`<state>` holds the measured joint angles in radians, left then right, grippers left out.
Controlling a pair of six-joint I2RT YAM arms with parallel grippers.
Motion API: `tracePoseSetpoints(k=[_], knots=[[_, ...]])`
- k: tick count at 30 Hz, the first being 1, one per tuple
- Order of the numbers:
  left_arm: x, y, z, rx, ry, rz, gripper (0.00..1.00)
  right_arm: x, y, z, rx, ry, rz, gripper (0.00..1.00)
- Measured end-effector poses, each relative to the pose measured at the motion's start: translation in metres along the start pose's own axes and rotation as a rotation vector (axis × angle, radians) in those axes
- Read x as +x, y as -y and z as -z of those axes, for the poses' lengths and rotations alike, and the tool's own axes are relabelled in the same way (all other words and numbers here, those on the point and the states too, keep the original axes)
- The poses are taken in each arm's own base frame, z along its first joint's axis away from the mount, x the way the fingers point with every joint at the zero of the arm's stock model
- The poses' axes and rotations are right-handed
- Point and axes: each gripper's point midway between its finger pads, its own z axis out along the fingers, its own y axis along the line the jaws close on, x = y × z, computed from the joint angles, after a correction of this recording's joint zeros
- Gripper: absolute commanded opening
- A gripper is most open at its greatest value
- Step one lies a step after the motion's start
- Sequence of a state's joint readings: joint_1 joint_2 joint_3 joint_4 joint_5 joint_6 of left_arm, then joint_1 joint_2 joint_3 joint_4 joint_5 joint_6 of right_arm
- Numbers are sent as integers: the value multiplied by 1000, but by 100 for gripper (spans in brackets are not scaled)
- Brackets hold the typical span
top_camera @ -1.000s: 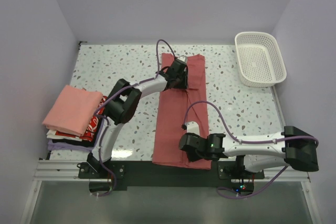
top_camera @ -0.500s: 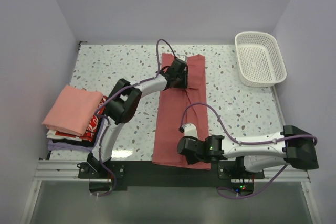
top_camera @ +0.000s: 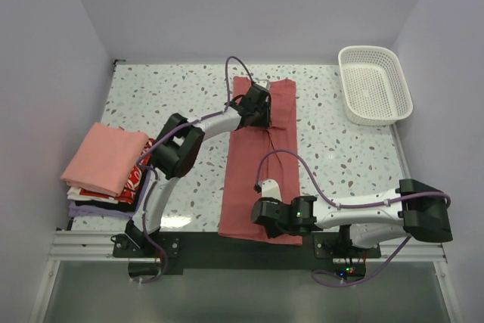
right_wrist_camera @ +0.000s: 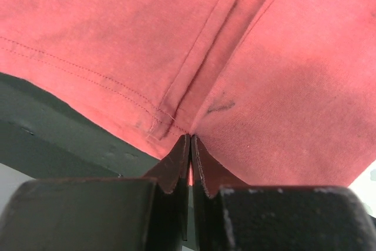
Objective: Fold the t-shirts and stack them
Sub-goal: Fold the tshirt
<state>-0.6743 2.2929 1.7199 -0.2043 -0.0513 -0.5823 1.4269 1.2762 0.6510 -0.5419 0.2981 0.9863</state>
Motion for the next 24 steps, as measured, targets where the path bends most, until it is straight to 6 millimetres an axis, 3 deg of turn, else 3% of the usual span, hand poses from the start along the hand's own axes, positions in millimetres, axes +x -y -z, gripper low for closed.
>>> tracePoseSetpoints(k=[5,10,13,17,21,24], knots=[[0,0,0,3,-1,0,40,-2,-9,0,-38,6,0,16],[0,1,1,7,-2,0,41,-8,-17,6,-62,14,8,44],[0,2,1,14,-7,1,44,-17,-21,16,-85,41,5,50],[-5,5,7,28,-6,3,55,-34,-18,40,-109,109,-19,59],[-29,18,31,74,33,7,64,-51,-3,66,-113,183,-74,61],[-62,34,68,125,110,14,66,-55,18,80,-93,215,-131,63]])
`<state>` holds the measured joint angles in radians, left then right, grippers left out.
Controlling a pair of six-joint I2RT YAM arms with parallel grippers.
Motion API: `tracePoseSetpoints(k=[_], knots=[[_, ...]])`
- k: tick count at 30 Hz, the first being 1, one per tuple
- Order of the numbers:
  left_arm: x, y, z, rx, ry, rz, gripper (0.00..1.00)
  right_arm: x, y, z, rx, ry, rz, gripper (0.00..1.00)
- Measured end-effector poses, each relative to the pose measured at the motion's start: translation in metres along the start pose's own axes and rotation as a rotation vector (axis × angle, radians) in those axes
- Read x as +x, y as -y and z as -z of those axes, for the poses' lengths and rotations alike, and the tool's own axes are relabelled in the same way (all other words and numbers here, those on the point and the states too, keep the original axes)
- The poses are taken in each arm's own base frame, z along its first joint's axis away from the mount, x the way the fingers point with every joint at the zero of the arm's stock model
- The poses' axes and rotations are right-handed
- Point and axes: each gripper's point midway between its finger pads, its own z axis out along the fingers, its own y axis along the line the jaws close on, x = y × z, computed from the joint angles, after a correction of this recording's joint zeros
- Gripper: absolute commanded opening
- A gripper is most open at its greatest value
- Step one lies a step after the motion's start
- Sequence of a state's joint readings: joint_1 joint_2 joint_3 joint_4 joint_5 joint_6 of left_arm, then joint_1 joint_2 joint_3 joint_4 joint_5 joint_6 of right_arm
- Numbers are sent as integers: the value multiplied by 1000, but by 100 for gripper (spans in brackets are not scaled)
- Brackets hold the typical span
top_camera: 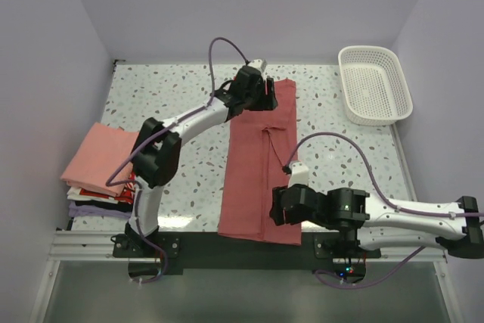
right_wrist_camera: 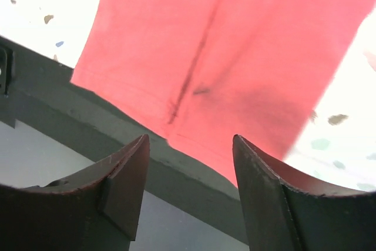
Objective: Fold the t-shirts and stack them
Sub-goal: Fold the tshirt
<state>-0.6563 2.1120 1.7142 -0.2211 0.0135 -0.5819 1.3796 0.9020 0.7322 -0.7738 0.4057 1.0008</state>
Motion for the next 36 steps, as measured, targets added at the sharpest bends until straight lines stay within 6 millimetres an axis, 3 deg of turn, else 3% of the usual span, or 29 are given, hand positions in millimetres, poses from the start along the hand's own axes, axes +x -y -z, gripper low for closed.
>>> tracePoseSetpoints(k=[3,6,9,15,19,22,29,36], knots=[[-26,14,48,39,73,27,64,3,22,8,16,11,-59,64],[-22,12,99,44,103,93,61,21,48,6,44,-13,-108,64],[15,-10,138,14,81,170,57,45,68,-1,63,-82,-154,64],[136,-73,191,-139,-93,252,53,84,83,-10,78,-246,-243,61],[179,-85,225,-160,-149,258,49,96,81,-11,44,-304,-318,57],[203,-87,243,-141,-176,269,47,111,80,-13,31,-365,-380,53],[267,-86,256,-129,-332,257,43,114,64,-16,-40,-384,-497,52],[317,-91,265,-136,-450,254,42,112,67,-15,-54,-348,-569,50]])
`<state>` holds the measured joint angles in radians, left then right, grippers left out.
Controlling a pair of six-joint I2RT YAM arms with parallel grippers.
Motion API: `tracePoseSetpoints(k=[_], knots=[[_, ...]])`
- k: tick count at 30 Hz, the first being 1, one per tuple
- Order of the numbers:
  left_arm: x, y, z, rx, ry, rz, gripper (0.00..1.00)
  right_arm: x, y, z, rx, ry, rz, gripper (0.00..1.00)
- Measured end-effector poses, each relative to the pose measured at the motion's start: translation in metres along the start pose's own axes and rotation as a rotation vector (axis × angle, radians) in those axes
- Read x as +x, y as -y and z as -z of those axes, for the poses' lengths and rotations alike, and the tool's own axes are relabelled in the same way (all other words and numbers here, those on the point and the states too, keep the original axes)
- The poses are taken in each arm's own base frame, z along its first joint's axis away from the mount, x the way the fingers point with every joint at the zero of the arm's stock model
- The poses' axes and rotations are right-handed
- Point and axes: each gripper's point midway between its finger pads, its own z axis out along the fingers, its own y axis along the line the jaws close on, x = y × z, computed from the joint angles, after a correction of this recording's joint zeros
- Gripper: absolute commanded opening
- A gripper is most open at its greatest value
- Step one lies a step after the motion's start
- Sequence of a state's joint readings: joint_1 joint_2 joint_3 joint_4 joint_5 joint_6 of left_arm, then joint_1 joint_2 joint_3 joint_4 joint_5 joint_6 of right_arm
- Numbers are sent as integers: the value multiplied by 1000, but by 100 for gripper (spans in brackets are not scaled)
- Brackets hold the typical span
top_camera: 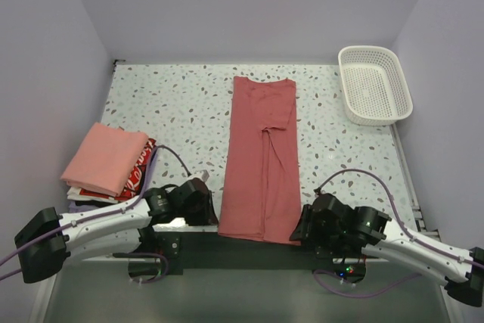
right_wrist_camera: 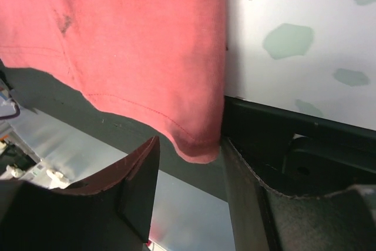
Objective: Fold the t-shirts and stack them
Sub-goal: Fold the tshirt
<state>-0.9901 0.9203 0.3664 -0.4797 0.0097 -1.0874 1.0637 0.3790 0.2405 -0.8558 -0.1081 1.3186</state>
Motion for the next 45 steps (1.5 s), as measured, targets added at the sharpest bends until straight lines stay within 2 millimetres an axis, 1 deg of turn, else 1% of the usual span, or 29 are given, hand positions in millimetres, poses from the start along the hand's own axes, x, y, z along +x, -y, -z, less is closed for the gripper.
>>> tracePoseSetpoints(k=[1,5,9,17,20,23,25,26,27,28,29,30,31,32,35,38,40,42,45], knots=[[5,-1,-1,0,-12,-2,42,-1,2,1,3,8,-7,50],[15,7,-2,27,-35,-11,42,-4,7,3,15,31,-17,50],[21,12,-3,47,-46,-9,42,-8,10,5,33,59,-16,50],[26,19,-5,89,-46,6,42,-10,12,3,48,64,-8,40],[29,22,-5,103,-50,12,41,-10,12,1,56,65,-8,40],[31,25,-7,113,-48,9,40,-12,10,0,54,69,-7,36],[31,27,-8,118,-46,10,38,-13,9,-2,49,75,-5,32],[31,28,-8,122,-44,8,36,-14,9,-3,49,78,-4,31],[31,29,-9,123,-44,9,34,-15,8,-3,49,82,-2,27],[32,29,-10,121,-43,11,33,-15,8,-3,50,83,1,26],[32,29,-10,120,-43,10,27,-16,9,-4,53,86,2,23],[32,29,-10,120,-42,10,23,-16,8,-4,52,89,5,21],[32,29,-10,119,-43,10,19,-17,9,-5,55,92,8,16],[32,29,-10,119,-43,11,10,-18,9,-5,55,98,14,13],[33,30,-11,120,-48,5,0,-21,11,-6,66,111,30,0],[32,33,-12,119,-47,-5,0,-24,11,-4,80,126,58,0],[27,40,-10,125,-35,-13,0,-29,7,0,86,145,84,0],[18,55,-5,145,-9,-30,0,-37,-5,10,91,173,121,0],[-5,85,3,181,40,-51,0,-55,-34,28,90,237,189,0]])
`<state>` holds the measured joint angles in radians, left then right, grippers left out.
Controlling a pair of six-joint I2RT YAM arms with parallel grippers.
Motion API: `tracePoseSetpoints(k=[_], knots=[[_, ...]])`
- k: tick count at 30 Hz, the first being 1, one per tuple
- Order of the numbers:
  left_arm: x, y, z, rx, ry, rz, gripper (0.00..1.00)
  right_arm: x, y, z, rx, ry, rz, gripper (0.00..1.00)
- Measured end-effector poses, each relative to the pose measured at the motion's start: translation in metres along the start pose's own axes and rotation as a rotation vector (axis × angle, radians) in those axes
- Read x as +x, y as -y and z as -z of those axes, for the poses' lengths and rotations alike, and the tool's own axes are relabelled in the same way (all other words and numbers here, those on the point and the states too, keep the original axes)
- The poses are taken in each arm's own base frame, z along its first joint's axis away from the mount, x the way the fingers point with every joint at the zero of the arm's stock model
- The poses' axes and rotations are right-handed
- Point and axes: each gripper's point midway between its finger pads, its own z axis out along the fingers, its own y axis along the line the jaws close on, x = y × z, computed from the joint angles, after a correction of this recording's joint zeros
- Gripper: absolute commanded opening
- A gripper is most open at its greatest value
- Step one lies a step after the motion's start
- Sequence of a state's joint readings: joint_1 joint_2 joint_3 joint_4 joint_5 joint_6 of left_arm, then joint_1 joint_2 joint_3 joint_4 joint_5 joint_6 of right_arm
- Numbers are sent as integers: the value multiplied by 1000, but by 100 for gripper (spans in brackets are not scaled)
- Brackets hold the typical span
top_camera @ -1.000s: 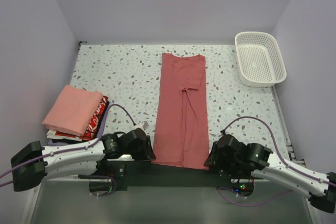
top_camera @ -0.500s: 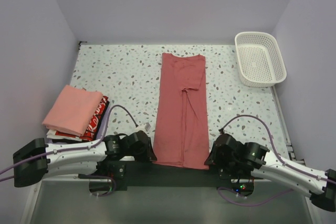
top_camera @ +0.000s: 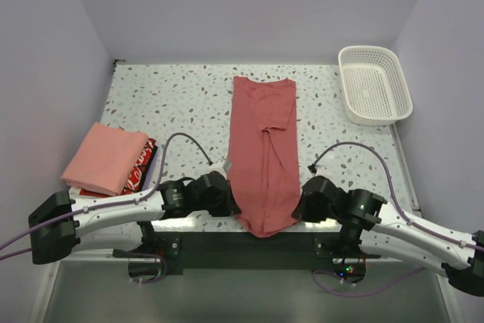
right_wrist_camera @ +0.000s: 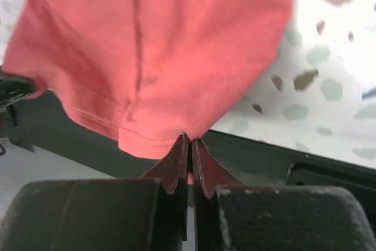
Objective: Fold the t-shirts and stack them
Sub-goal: Fold the tshirt
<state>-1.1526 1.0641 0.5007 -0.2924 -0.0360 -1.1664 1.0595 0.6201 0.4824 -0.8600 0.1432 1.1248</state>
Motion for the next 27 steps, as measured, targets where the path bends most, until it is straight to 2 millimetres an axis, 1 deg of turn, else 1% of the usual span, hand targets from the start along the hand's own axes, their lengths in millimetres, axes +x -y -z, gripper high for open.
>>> tracePoseSetpoints(k=[2,4,7,9,11,12,15,21,24,27], knots=[[-23,18,0,17,42,0,0,-19,-18,8,-6,47,43,0],[-51,30,-1,24,91,11,0,-37,-32,11,5,84,80,0],[-90,40,-5,13,155,34,0,-69,-46,6,34,133,99,0],[-109,41,-11,-6,181,47,0,-94,-49,-5,68,161,92,0],[-129,40,-18,-31,203,69,0,-116,-45,-18,99,170,71,0],[-135,39,-22,-41,208,76,0,-127,-43,-25,113,175,58,0],[-160,32,-32,-75,232,106,0,-153,-36,-43,149,174,33,0],[-208,18,-46,-123,281,169,0,-195,-36,-66,134,181,-12,0],[-224,12,-53,-142,291,178,0,-215,-28,-76,134,192,-51,0],[-239,7,-61,-158,297,182,0,-227,-19,-83,140,191,-74,0]])
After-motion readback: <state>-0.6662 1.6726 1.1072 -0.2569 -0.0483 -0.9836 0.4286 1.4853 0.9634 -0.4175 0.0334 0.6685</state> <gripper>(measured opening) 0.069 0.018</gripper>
